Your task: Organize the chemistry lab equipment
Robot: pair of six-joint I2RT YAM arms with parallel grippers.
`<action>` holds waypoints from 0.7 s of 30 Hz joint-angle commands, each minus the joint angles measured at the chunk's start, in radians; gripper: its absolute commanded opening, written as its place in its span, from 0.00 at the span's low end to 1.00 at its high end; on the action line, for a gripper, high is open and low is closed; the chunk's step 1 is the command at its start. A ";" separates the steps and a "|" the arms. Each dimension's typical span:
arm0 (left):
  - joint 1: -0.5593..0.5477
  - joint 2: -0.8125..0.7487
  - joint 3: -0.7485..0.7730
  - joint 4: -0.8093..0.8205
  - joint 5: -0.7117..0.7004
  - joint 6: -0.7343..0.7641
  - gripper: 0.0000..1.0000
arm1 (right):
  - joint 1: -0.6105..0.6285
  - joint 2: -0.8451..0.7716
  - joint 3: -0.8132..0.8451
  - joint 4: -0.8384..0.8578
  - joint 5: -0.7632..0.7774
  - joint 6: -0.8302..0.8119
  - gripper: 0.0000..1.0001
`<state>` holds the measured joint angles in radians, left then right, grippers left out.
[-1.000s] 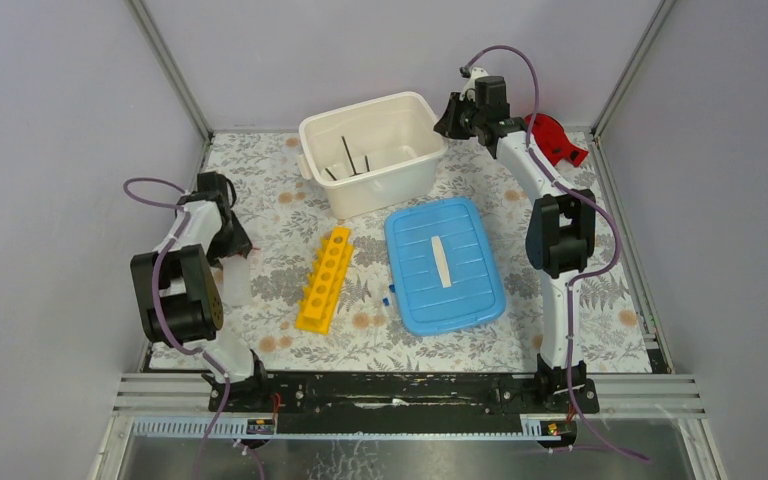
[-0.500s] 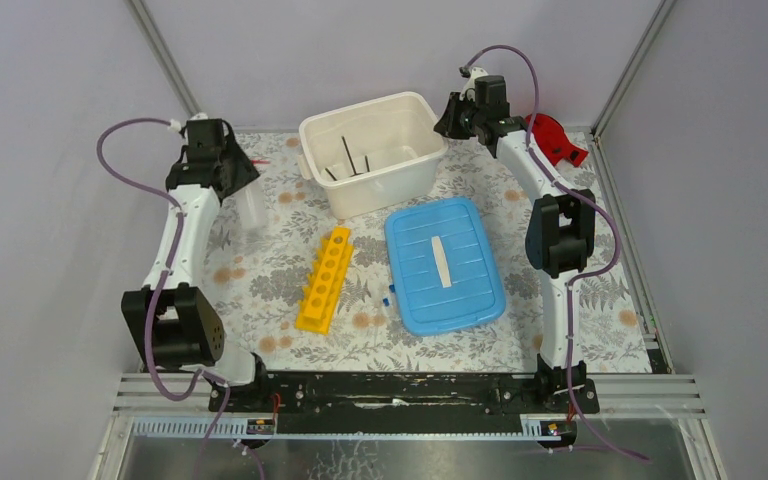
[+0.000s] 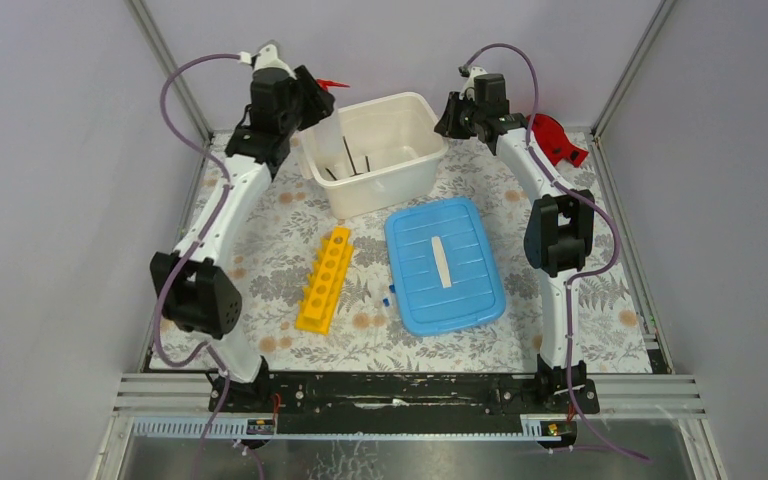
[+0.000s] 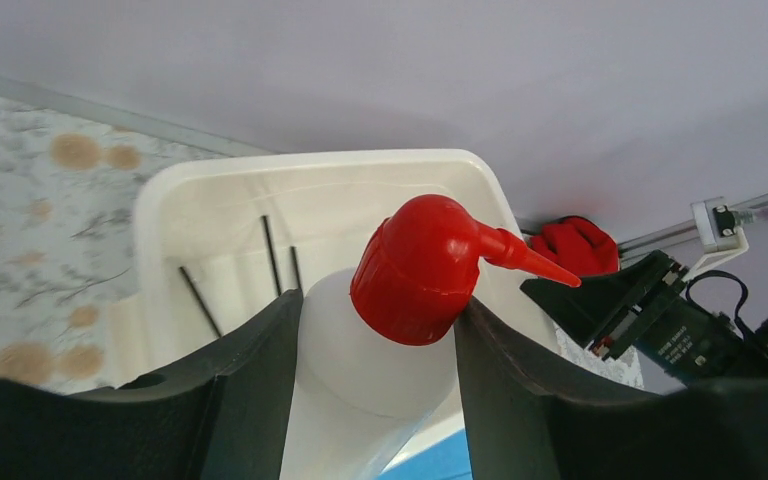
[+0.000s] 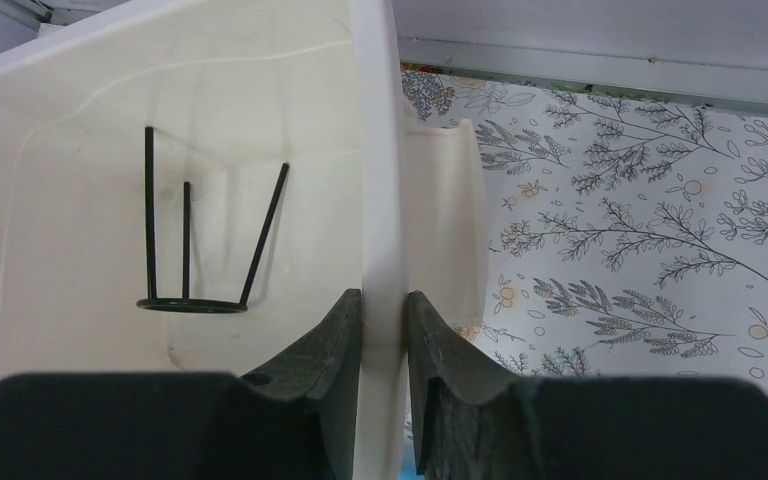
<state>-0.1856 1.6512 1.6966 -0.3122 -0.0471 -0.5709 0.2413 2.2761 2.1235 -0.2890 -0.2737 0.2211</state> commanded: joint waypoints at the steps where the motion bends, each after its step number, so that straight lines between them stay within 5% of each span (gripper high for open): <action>1: -0.051 0.142 0.077 0.173 0.016 -0.022 0.00 | -0.002 0.027 -0.008 -0.149 0.029 -0.025 0.27; 8: -0.090 0.367 0.214 0.218 0.031 -0.068 0.00 | 0.000 0.027 -0.010 -0.148 0.030 -0.021 0.27; 21: -0.097 0.702 0.494 0.022 0.031 -0.224 0.00 | 0.013 0.041 -0.037 -0.130 0.050 -0.027 0.27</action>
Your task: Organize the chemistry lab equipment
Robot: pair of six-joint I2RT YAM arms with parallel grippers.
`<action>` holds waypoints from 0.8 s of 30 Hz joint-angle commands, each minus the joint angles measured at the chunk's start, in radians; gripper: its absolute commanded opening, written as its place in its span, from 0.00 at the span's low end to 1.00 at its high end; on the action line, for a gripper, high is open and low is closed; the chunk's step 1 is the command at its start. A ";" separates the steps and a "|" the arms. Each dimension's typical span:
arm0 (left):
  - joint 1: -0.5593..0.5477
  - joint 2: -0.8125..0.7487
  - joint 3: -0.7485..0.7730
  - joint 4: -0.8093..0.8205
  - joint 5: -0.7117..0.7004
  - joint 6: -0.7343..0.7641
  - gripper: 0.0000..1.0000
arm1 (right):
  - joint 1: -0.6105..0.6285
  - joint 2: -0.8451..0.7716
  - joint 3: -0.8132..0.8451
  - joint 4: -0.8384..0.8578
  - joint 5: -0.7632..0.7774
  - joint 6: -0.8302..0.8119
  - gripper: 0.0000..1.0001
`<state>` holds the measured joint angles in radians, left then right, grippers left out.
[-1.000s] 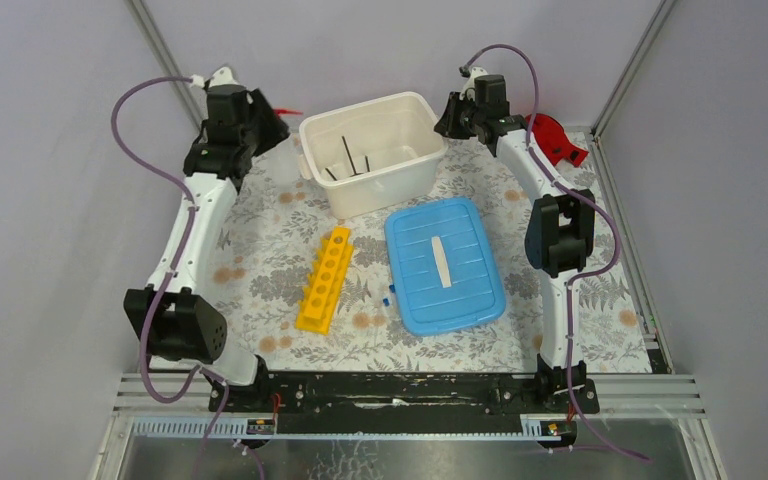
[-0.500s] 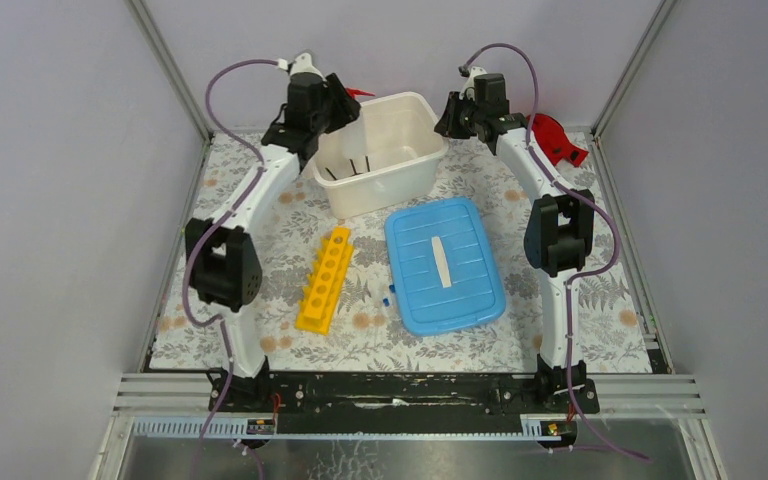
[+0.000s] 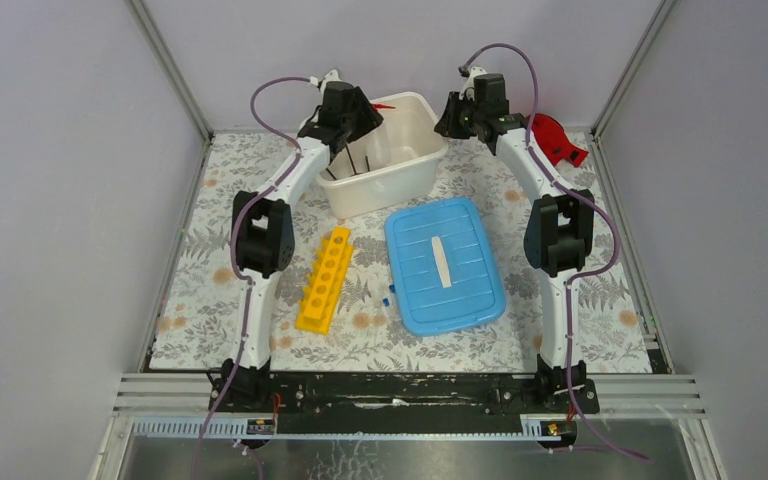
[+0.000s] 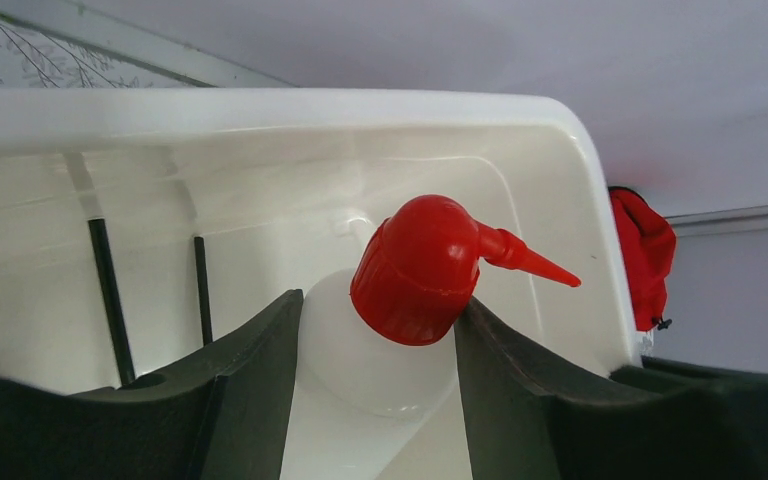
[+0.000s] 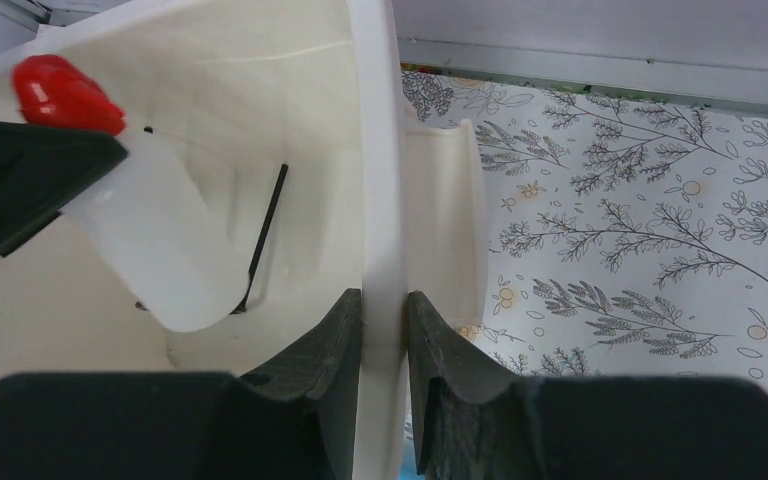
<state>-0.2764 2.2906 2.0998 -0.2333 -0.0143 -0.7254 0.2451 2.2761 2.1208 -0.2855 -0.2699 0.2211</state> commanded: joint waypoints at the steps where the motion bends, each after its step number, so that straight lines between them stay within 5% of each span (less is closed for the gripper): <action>1: -0.006 0.082 0.114 -0.075 0.003 -0.077 0.02 | 0.008 0.042 -0.032 -0.135 0.048 -0.029 0.27; 6: -0.006 0.144 0.173 -0.107 0.010 -0.096 0.16 | 0.008 0.046 -0.027 -0.130 0.053 -0.030 0.29; 13: -0.005 0.134 0.156 -0.077 0.034 -0.083 0.55 | 0.008 0.029 -0.044 -0.091 0.053 -0.024 0.30; 24: -0.006 0.092 0.193 -0.056 0.069 -0.027 0.74 | 0.008 -0.014 -0.030 -0.105 0.088 -0.046 0.34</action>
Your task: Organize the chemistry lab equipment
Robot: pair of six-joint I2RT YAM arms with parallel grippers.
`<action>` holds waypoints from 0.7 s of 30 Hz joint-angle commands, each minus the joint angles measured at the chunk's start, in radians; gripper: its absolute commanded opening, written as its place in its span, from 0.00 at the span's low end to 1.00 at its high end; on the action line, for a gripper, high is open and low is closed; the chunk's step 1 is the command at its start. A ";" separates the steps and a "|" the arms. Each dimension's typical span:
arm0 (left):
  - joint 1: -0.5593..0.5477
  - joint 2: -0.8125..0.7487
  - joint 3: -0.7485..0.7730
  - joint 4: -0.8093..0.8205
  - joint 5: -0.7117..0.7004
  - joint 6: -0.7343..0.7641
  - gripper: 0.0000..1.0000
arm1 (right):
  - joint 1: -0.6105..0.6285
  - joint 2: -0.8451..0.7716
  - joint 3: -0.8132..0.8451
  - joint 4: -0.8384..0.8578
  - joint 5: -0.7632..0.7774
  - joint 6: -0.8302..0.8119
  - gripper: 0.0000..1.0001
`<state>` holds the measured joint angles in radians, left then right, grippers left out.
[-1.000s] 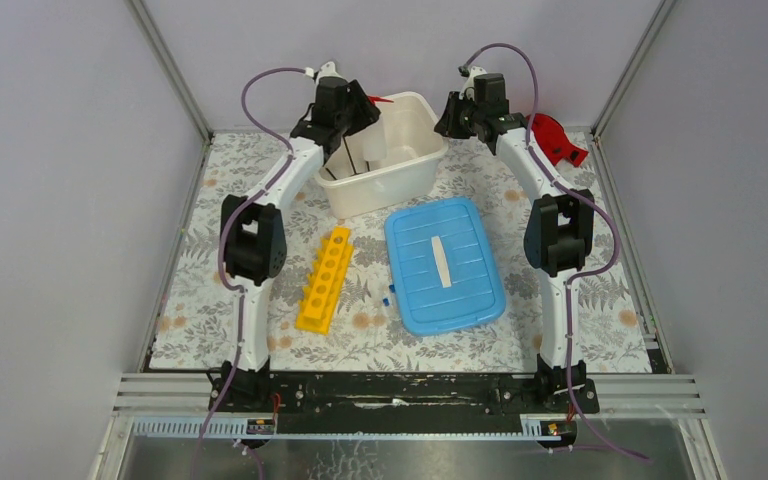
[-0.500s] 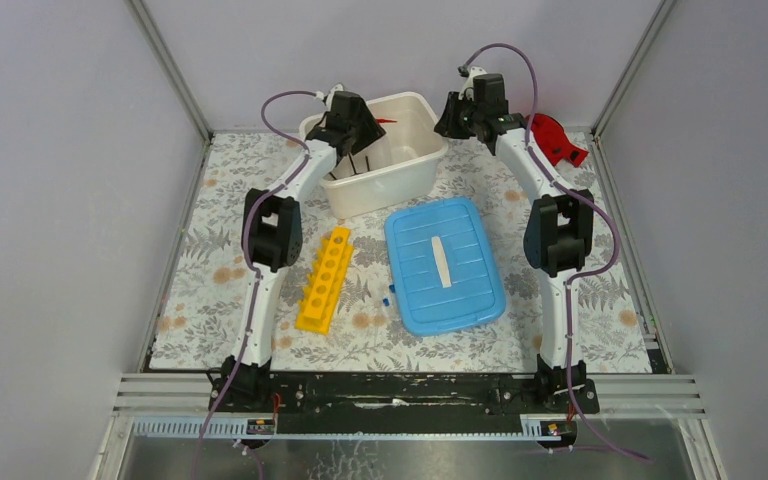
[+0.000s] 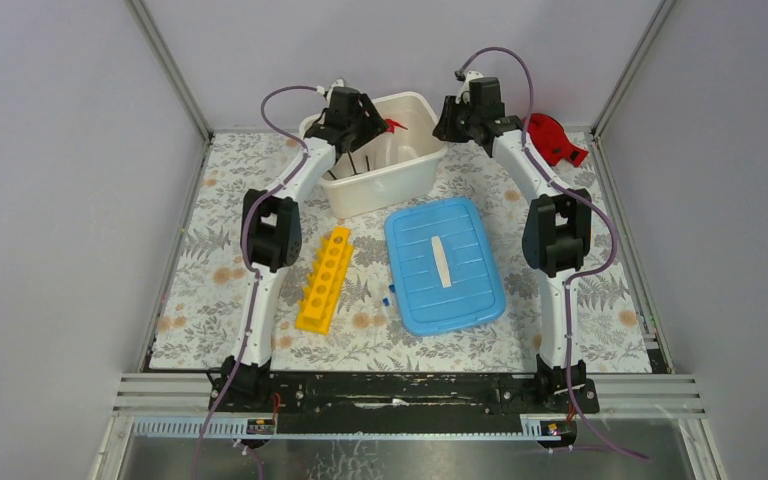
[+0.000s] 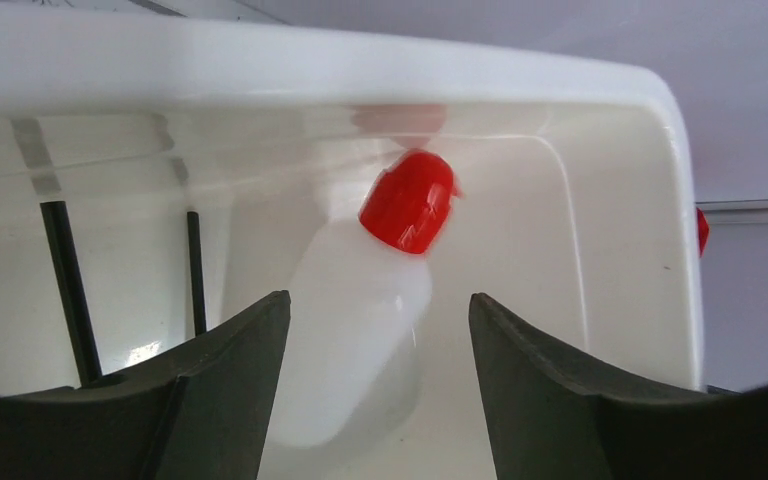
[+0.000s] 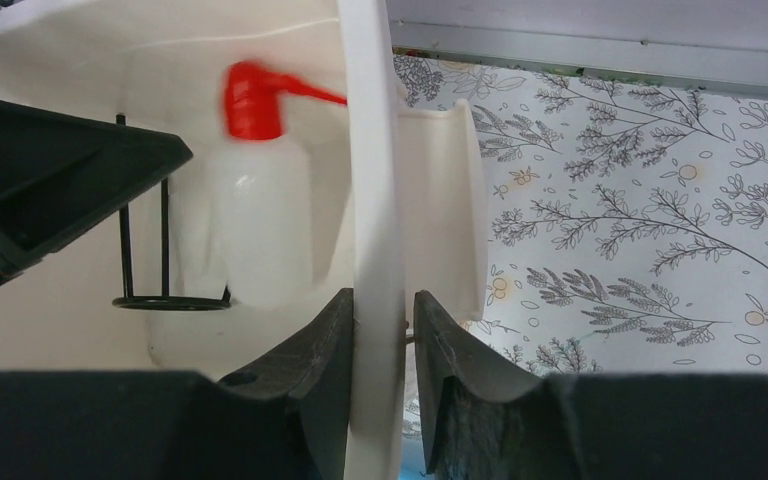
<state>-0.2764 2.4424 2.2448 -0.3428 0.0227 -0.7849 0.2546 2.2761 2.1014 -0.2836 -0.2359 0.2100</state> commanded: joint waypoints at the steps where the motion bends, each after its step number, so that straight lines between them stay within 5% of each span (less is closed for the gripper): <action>1: -0.006 -0.062 0.045 0.054 0.038 0.035 0.76 | -0.001 -0.021 -0.015 -0.105 0.056 -0.034 0.34; 10: -0.007 -0.177 -0.052 0.137 0.050 0.058 0.82 | 0.000 -0.090 -0.057 -0.063 0.068 -0.042 0.35; 21: -0.023 -0.402 -0.233 0.266 0.027 0.161 0.82 | 0.000 -0.143 -0.025 -0.022 0.048 -0.046 0.49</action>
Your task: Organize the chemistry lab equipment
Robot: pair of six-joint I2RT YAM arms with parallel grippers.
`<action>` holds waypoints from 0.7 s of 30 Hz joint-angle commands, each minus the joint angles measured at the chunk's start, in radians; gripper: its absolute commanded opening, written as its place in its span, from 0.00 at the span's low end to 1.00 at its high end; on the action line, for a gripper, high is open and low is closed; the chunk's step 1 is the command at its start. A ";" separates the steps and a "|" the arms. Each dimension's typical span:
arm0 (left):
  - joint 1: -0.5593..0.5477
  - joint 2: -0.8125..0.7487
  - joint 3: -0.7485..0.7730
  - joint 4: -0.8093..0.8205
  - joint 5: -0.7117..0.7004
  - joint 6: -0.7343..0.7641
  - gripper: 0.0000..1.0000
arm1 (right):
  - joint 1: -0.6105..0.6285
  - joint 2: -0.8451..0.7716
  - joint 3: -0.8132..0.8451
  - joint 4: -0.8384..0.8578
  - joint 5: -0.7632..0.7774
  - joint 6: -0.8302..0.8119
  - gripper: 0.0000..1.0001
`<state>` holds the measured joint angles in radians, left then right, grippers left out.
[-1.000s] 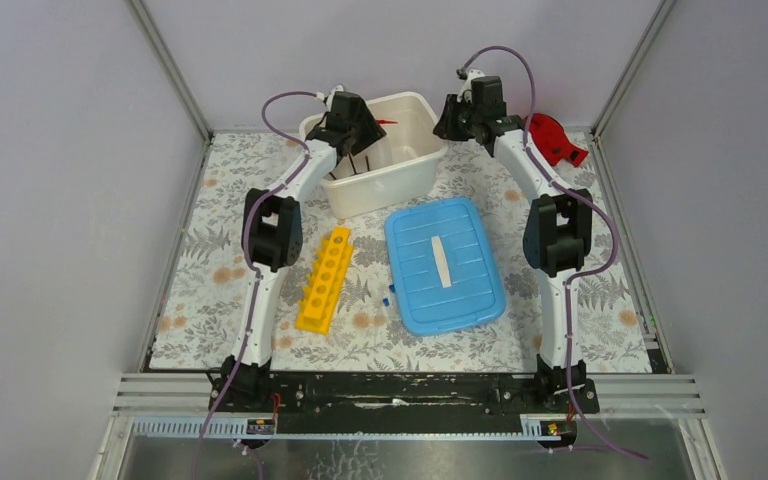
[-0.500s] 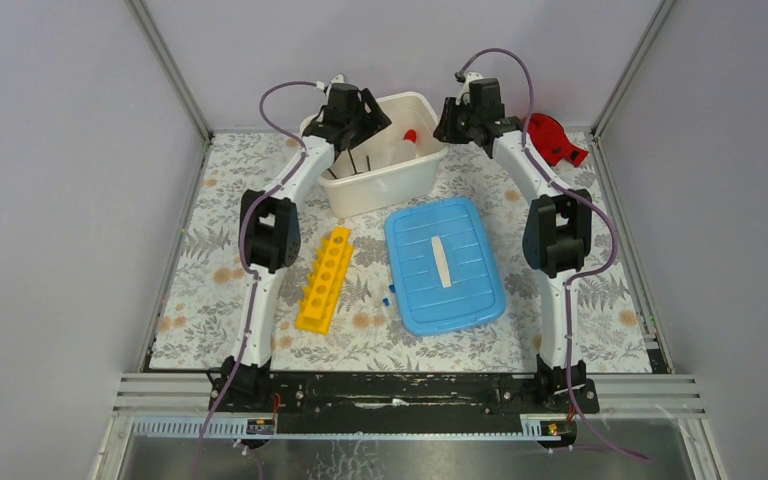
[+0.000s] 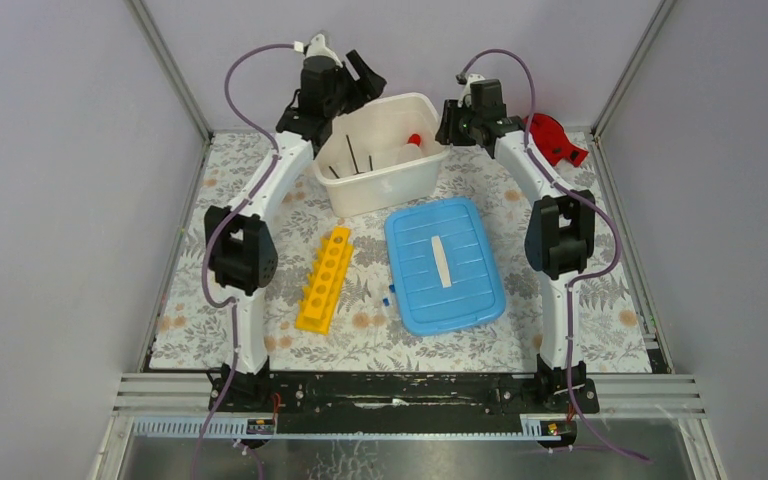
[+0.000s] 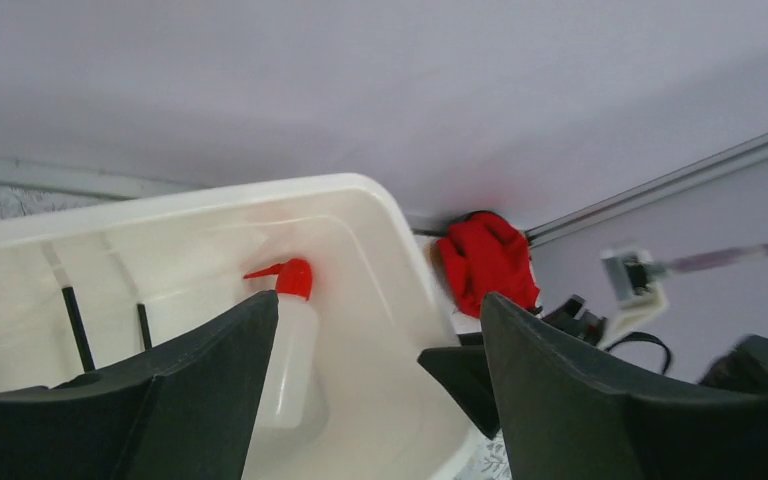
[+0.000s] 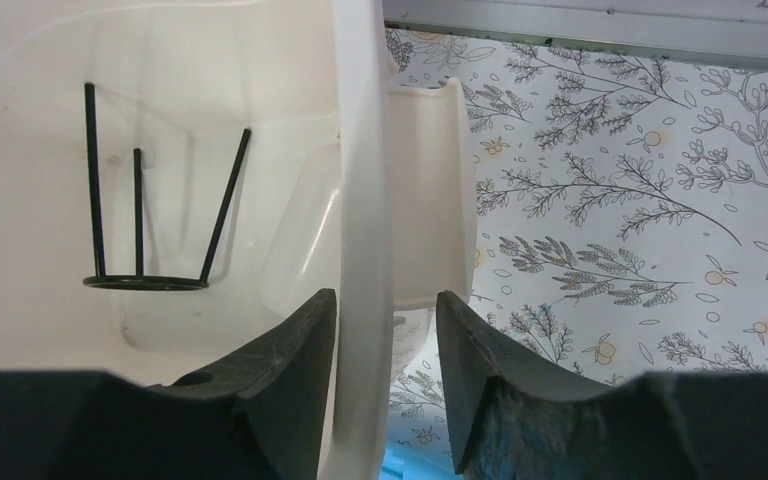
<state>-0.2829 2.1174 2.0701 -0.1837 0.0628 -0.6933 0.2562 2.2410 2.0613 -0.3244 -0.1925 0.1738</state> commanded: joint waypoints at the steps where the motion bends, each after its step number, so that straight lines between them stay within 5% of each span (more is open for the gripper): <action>1: -0.019 -0.099 -0.077 0.114 -0.016 0.077 0.82 | 0.000 -0.118 0.005 0.029 0.005 -0.006 0.49; 11: -0.055 -0.306 -0.212 0.134 -0.060 0.152 0.82 | 0.008 -0.228 -0.017 0.020 0.062 -0.012 0.54; 21: -0.217 -0.661 -0.710 0.181 -0.215 0.191 0.82 | 0.012 -0.588 -0.524 0.131 0.207 0.011 0.56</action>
<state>-0.4507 1.5650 1.5116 -0.0612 -0.0719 -0.5255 0.2615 1.7996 1.6924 -0.2676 -0.0689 0.1764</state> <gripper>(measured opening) 0.822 0.561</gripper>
